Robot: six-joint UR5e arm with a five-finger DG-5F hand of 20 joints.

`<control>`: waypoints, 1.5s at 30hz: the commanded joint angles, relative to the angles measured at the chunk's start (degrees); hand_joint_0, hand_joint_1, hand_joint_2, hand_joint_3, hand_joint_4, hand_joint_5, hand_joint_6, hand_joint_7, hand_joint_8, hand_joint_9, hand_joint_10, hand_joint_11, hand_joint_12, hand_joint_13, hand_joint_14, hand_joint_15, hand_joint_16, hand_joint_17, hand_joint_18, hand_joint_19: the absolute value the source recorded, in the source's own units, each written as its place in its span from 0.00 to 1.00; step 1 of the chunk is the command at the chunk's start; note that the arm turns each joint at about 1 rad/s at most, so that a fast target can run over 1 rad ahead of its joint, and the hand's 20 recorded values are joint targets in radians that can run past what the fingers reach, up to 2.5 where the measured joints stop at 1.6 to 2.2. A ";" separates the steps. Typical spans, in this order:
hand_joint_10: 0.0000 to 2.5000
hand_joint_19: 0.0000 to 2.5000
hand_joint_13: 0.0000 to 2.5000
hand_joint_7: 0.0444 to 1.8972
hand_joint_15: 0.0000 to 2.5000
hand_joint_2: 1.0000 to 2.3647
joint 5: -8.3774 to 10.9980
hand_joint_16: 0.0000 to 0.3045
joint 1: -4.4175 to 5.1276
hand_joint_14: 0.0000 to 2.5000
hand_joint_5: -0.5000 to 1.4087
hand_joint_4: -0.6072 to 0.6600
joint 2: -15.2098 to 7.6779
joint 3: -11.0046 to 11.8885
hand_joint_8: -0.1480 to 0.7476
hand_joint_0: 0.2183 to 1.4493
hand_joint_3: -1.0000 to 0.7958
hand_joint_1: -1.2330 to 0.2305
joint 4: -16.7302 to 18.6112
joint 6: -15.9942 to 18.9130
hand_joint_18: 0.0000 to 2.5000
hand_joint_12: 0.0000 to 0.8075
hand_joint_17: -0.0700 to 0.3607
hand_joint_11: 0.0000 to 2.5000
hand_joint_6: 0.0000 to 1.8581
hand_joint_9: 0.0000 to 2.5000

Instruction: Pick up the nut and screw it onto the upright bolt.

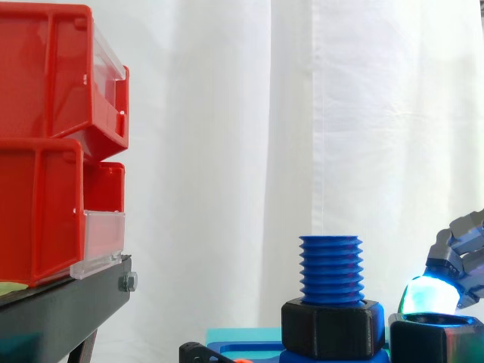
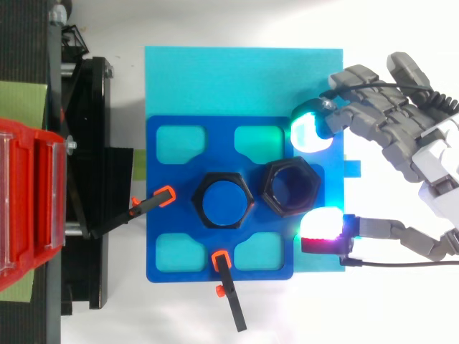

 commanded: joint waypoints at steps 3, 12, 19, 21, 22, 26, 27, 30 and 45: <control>0.00 0.00 0.02 0.50 0.00 0.00 -0.02 0.20 -0.02 0.00 0.14 0.69 0.00 -0.08 0.49 0.17 0.28 0.26 0.04 0.05 0.00 0.49 0.48 0.05 0.27 0.10; 0.00 0.00 0.01 0.41 0.00 0.00 -1.16 0.24 -0.02 0.00 0.12 0.68 0.00 0.00 0.53 0.07 0.28 0.32 -0.23 0.05 0.00 0.56 0.55 0.04 0.27 0.08; 0.00 0.00 0.00 0.39 0.00 0.00 -1.86 0.25 -0.02 0.00 0.11 0.65 0.00 0.00 0.51 0.04 0.28 0.36 -0.31 0.14 0.00 0.55 0.56 0.03 0.27 0.03; 0.00 0.00 0.00 0.38 0.00 0.00 -1.86 0.25 -0.02 0.00 0.10 0.64 0.00 0.00 0.51 0.04 0.28 0.36 -0.14 0.14 0.00 0.55 0.56 0.03 0.27 0.02; 0.00 0.00 0.00 0.38 0.00 0.00 -1.86 0.25 -0.11 0.00 0.10 0.64 0.00 0.00 0.51 0.04 0.28 0.35 0.04 0.14 0.00 0.55 0.56 0.03 0.27 0.02; 0.00 0.00 0.00 0.38 0.00 0.00 -3.09 0.25 -0.64 0.00 0.10 0.64 0.00 0.00 0.50 0.05 0.28 0.35 0.74 0.14 0.00 0.55 0.56 0.03 0.27 0.01; 0.00 0.00 0.00 0.38 0.00 0.00 -3.71 0.25 -0.90 0.00 0.10 0.64 0.00 0.00 0.50 0.05 0.28 0.35 0.83 0.05 0.00 0.55 0.56 0.03 0.27 0.01; 0.00 0.00 0.00 0.38 0.00 0.00 -5.29 0.25 -1.60 0.00 0.10 0.64 0.00 0.00 0.50 0.05 0.28 0.35 0.92 0.05 0.00 0.55 0.56 0.03 0.27 0.01; 0.00 0.00 0.00 0.37 0.00 0.00 -6.26 0.25 -1.69 0.00 0.10 0.63 0.00 1.06 0.50 0.03 0.28 0.26 1.00 0.14 0.00 0.54 0.57 0.02 0.27 0.01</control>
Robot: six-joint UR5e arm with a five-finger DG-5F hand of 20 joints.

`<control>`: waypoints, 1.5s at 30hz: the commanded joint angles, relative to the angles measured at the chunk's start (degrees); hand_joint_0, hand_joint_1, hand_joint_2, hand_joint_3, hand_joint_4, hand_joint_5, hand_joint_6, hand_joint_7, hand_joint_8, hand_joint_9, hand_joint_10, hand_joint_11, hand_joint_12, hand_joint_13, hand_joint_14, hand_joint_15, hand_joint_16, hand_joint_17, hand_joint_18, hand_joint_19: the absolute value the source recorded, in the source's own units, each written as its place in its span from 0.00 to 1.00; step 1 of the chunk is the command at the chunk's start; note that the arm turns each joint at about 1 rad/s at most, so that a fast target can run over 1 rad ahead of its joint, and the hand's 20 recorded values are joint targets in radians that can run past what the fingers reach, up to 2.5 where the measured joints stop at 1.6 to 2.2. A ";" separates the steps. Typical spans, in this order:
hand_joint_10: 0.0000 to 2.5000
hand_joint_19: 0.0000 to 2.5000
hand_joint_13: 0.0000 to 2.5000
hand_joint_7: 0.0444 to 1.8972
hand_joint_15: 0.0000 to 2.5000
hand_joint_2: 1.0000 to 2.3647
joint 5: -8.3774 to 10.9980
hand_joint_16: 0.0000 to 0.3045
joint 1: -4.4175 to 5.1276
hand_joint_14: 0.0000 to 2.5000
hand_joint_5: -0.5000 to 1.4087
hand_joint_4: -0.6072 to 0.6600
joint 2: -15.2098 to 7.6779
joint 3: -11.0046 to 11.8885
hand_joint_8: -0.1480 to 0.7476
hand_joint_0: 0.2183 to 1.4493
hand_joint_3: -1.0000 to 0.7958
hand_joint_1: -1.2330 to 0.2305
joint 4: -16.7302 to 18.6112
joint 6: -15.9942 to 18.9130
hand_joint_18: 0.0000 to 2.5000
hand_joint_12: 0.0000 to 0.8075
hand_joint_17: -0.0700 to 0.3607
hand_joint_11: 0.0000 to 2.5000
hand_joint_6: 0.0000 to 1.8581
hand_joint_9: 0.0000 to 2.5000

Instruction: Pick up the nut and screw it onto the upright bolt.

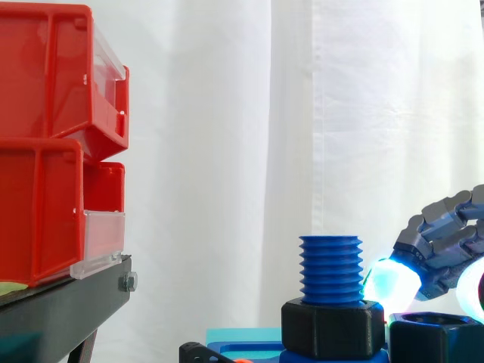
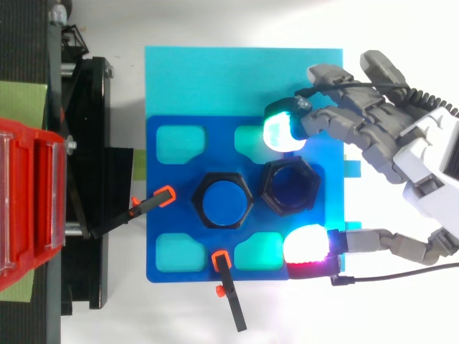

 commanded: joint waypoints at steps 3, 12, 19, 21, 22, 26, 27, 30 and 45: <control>0.00 0.00 0.00 0.38 0.00 0.00 -0.01 0.25 0.05 0.00 0.10 0.63 0.00 0.02 0.49 0.04 0.28 0.24 -0.08 0.00 0.00 0.54 0.56 0.03 0.27 0.01; 0.00 0.00 0.00 0.39 0.00 0.00 -0.36 0.24 -0.13 0.00 0.10 0.64 0.00 0.02 0.48 0.07 0.28 0.25 -1.40 0.35 0.00 0.52 0.55 0.03 0.27 0.01; 0.00 0.00 0.00 0.40 0.00 0.00 -0.89 0.24 -0.22 0.00 0.11 0.64 0.00 0.02 0.48 0.07 0.28 0.24 -1.92 0.62 0.00 0.52 0.54 0.03 0.27 0.01; 0.00 0.00 0.00 0.40 0.00 0.00 -0.89 0.24 -0.31 0.00 0.11 0.64 0.00 0.02 0.48 0.07 0.28 0.24 -1.92 0.62 0.00 0.52 0.54 0.03 0.27 0.01; 0.00 0.00 0.00 0.40 0.00 0.00 -0.89 0.24 -0.31 0.00 0.11 0.64 0.00 -0.07 0.48 0.07 0.28 0.24 -1.92 0.62 0.00 0.52 0.54 0.03 0.27 0.01; 0.00 0.00 0.00 0.39 0.00 0.00 -0.89 0.24 -0.31 0.00 0.11 0.65 0.00 0.02 0.49 0.07 0.28 0.21 -1.84 0.62 0.00 0.53 0.55 0.02 0.27 0.02; 0.00 0.00 0.00 0.40 0.00 0.00 -0.89 0.24 -0.22 0.00 0.11 0.66 0.00 0.02 0.49 0.07 0.28 0.21 -1.84 0.62 0.00 0.53 0.54 0.02 0.27 0.02; 0.00 0.00 0.00 0.40 0.00 0.00 -0.89 0.24 -0.31 0.00 0.11 0.65 0.00 0.02 0.49 0.09 0.28 0.21 -1.84 0.62 0.00 0.52 0.54 0.02 0.27 0.03; 0.00 0.00 0.00 0.42 0.00 0.00 -1.94 0.22 -0.31 0.00 0.12 0.66 0.00 -0.07 0.49 0.11 0.28 0.23 -2.54 0.79 0.00 0.51 0.52 0.03 0.27 0.04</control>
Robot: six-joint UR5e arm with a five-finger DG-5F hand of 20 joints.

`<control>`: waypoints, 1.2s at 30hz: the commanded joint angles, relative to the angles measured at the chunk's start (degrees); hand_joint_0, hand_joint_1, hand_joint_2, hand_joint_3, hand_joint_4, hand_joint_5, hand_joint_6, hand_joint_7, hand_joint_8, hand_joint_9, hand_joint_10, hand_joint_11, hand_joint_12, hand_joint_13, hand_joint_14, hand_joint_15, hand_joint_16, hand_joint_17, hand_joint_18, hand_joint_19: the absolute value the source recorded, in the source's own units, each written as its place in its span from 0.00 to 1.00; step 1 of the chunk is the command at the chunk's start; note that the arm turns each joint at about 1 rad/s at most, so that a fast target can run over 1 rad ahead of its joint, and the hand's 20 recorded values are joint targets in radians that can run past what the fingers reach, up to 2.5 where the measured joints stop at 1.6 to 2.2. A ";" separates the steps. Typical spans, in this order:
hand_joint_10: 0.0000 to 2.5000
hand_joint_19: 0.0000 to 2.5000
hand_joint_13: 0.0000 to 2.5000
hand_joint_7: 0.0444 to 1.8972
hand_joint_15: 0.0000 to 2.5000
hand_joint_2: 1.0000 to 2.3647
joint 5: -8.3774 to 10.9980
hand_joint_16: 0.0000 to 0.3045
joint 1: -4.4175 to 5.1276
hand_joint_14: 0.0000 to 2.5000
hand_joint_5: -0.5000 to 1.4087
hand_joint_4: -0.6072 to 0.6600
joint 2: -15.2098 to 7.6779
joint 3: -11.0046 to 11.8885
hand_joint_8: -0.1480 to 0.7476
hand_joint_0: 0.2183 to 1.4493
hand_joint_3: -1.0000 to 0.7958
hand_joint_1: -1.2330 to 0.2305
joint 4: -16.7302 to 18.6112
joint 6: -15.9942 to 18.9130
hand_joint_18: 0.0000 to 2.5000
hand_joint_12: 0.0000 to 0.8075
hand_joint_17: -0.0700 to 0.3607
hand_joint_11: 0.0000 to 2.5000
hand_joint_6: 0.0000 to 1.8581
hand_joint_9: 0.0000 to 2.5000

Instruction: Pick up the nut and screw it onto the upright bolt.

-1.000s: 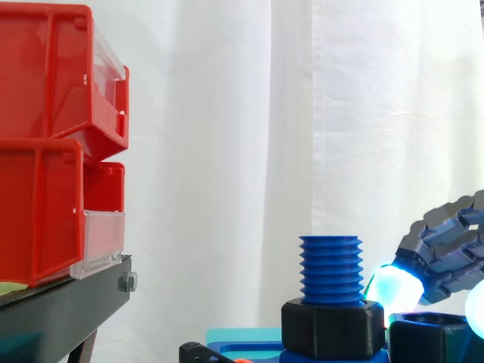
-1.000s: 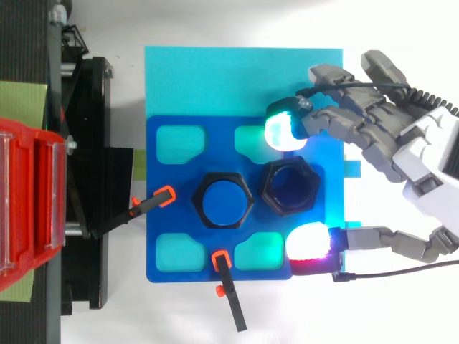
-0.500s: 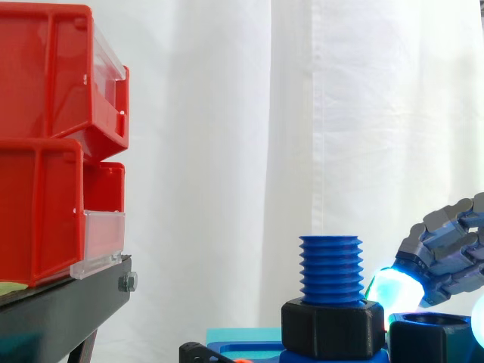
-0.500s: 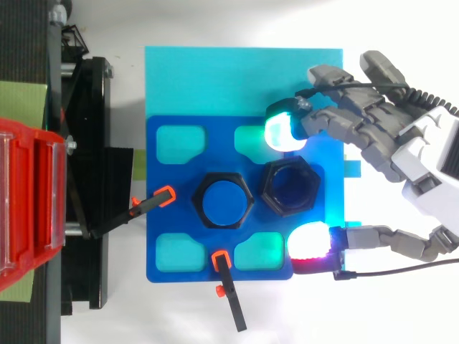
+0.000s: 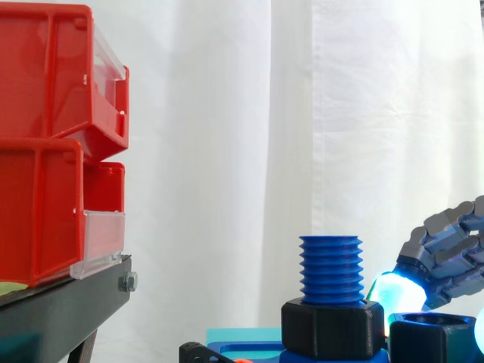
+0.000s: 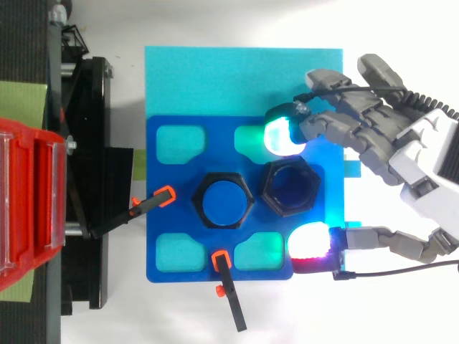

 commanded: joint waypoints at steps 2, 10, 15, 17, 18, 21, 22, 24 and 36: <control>0.00 0.00 0.00 0.43 0.00 0.00 -0.26 0.22 -0.04 0.00 0.12 0.66 0.01 0.00 0.49 0.12 0.28 0.24 -0.03 0.11 0.00 0.51 0.51 0.04 0.27 0.05; 0.00 0.00 0.00 0.46 0.00 0.00 -0.35 0.21 -0.04 0.00 0.12 0.67 0.01 0.00 0.49 0.13 0.28 0.25 -0.12 0.11 0.00 0.51 0.50 0.05 0.27 0.06; 0.00 0.00 0.01 0.48 0.00 0.00 -0.35 0.20 -0.04 0.00 0.13 0.68 0.01 0.00 0.49 0.16 0.28 0.24 0.06 0.11 0.00 0.49 0.49 0.04 0.27 0.09; 0.00 0.00 0.02 0.50 0.00 0.00 -0.61 0.20 -0.04 0.00 0.14 0.69 0.01 0.00 0.49 0.18 0.28 0.25 0.15 0.11 0.00 0.49 0.48 0.05 0.27 0.10; 0.00 0.00 0.02 0.50 0.00 0.00 -0.70 0.20 -0.04 0.00 0.14 0.69 0.01 0.00 0.49 0.18 0.28 0.25 0.15 0.11 0.00 0.48 0.47 0.05 0.27 0.10; 0.00 0.00 0.03 0.53 0.00 0.00 -0.70 0.19 -0.04 0.00 0.14 0.69 0.01 -0.09 0.49 0.20 0.28 0.27 -0.03 0.11 0.00 0.47 0.46 0.06 0.27 0.12; 0.00 0.00 0.03 0.53 0.00 0.00 -0.70 0.19 -0.04 0.00 0.14 0.69 0.01 -0.09 0.49 0.20 0.28 0.27 -0.12 0.11 0.00 0.47 0.46 0.06 0.27 0.12; 0.00 0.00 0.05 0.53 0.00 0.00 -0.70 0.18 -0.04 0.00 0.15 0.70 0.01 0.00 0.50 0.21 0.28 0.27 -0.12 0.11 0.03 0.47 0.45 0.06 0.27 0.14; 0.00 0.00 0.07 0.56 0.00 0.00 -0.96 0.16 -0.22 0.00 0.16 0.69 0.01 0.00 0.49 0.26 0.28 0.28 -0.12 0.29 0.05 0.44 0.42 0.07 0.27 0.17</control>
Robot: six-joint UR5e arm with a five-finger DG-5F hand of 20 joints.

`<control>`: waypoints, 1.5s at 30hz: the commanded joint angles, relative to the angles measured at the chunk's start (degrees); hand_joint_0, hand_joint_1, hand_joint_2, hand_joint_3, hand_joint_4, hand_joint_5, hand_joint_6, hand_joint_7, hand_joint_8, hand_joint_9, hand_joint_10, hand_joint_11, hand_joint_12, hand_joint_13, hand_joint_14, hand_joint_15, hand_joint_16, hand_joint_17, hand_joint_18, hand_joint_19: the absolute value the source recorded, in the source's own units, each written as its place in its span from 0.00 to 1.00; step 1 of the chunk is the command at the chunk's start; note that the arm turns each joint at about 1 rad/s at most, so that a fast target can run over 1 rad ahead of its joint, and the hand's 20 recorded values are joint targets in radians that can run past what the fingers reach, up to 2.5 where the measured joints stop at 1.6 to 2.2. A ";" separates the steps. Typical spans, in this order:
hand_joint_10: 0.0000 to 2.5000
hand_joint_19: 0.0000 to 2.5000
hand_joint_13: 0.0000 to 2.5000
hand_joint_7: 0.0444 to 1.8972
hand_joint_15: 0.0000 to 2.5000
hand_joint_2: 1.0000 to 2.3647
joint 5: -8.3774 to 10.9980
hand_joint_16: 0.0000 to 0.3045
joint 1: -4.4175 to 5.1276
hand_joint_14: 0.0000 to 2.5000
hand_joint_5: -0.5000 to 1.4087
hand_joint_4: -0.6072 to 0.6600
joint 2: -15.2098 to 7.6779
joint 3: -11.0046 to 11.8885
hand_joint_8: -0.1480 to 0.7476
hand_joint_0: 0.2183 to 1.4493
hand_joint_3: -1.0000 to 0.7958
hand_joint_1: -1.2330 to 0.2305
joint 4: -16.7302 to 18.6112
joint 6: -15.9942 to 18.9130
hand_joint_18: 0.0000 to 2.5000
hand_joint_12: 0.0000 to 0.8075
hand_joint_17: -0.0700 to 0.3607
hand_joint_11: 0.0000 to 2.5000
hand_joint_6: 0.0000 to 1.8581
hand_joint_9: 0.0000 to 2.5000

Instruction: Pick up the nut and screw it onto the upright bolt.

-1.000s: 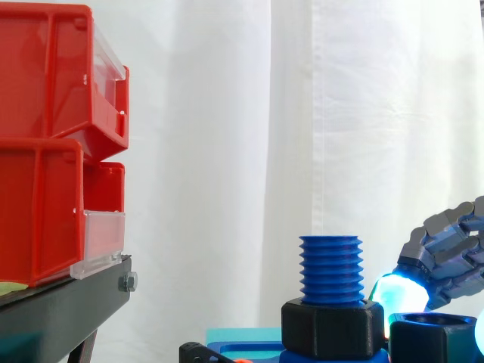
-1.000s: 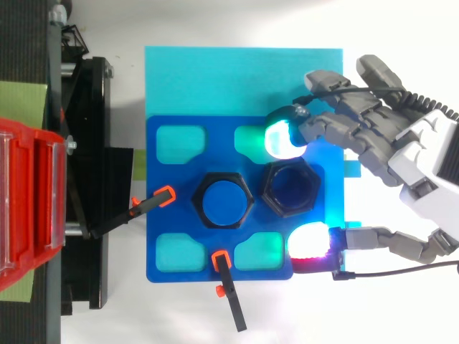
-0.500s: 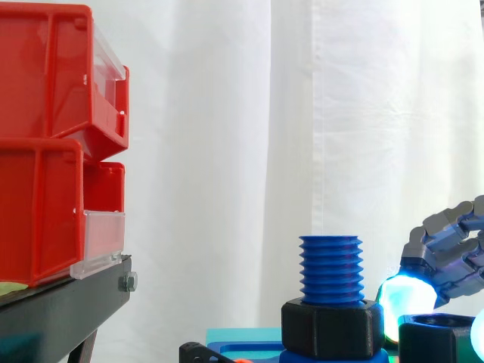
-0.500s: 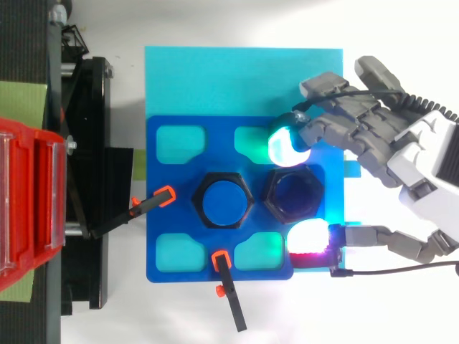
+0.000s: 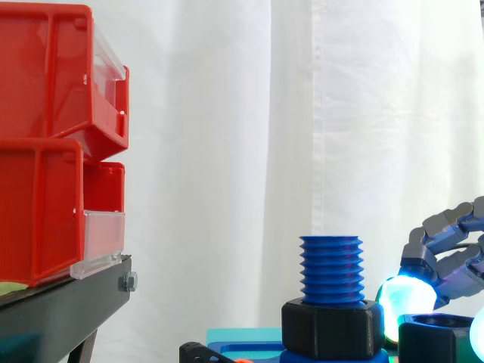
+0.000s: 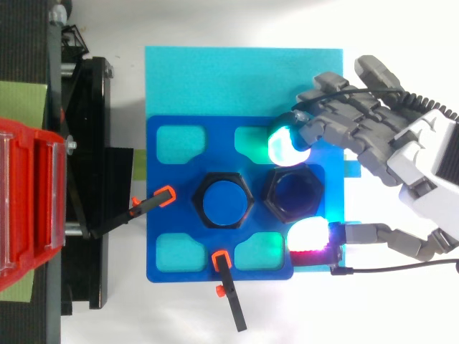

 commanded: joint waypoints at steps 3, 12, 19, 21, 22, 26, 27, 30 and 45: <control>0.00 0.00 0.07 0.58 0.00 0.00 -0.53 0.16 -0.04 0.00 0.16 0.68 0.00 0.04 0.48 0.27 0.28 0.28 0.00 0.10 0.05 0.44 0.42 0.07 0.27 0.17; 0.00 0.00 0.09 0.62 0.00 0.00 -1.49 0.15 -0.04 0.00 0.17 0.67 0.08 0.04 0.49 0.28 0.30 0.30 0.00 1.68 0.06 0.43 0.41 0.08 0.27 0.19; 0.00 0.00 0.10 0.64 0.00 0.00 -2.02 0.15 -0.04 0.00 0.17 0.67 0.08 0.04 0.49 0.28 0.30 0.31 -0.35 2.48 0.07 0.42 0.40 0.09 0.27 0.20; 0.00 0.00 0.10 0.64 0.00 0.00 -2.02 0.15 -0.04 0.00 0.17 0.67 0.70 0.04 0.49 0.28 0.30 0.32 -0.71 2.56 0.07 0.42 0.40 0.09 0.27 0.20; 0.00 0.00 0.10 0.64 0.00 0.00 -2.02 0.15 -0.04 0.00 0.17 0.67 1.40 0.04 0.49 0.29 0.30 0.32 -1.15 2.56 0.07 0.42 0.40 0.09 0.27 0.20; 0.00 0.00 0.10 0.64 0.00 0.00 -2.02 0.15 -0.22 0.00 0.17 0.66 2.37 0.04 0.49 0.28 0.30 0.32 -2.82 2.56 0.07 0.42 0.40 0.09 0.27 0.20; 0.00 0.00 0.10 0.64 0.00 0.00 -2.02 0.15 -0.30 0.00 0.17 0.66 3.07 0.04 0.49 0.28 0.30 0.31 -3.52 2.56 0.07 0.42 0.40 0.09 0.27 0.20; 0.00 0.00 0.10 0.64 0.00 0.00 -1.85 0.15 -0.30 0.00 0.17 0.67 3.86 0.04 0.49 0.28 0.30 0.31 -4.84 2.56 0.07 0.42 0.39 0.09 0.27 0.20; 0.00 0.00 0.10 0.64 0.00 0.00 -2.37 0.14 -2.94 0.00 0.17 0.67 6.76 7.95 0.49 0.28 0.30 0.32 -9.06 0.54 0.07 0.42 0.39 0.09 0.27 0.20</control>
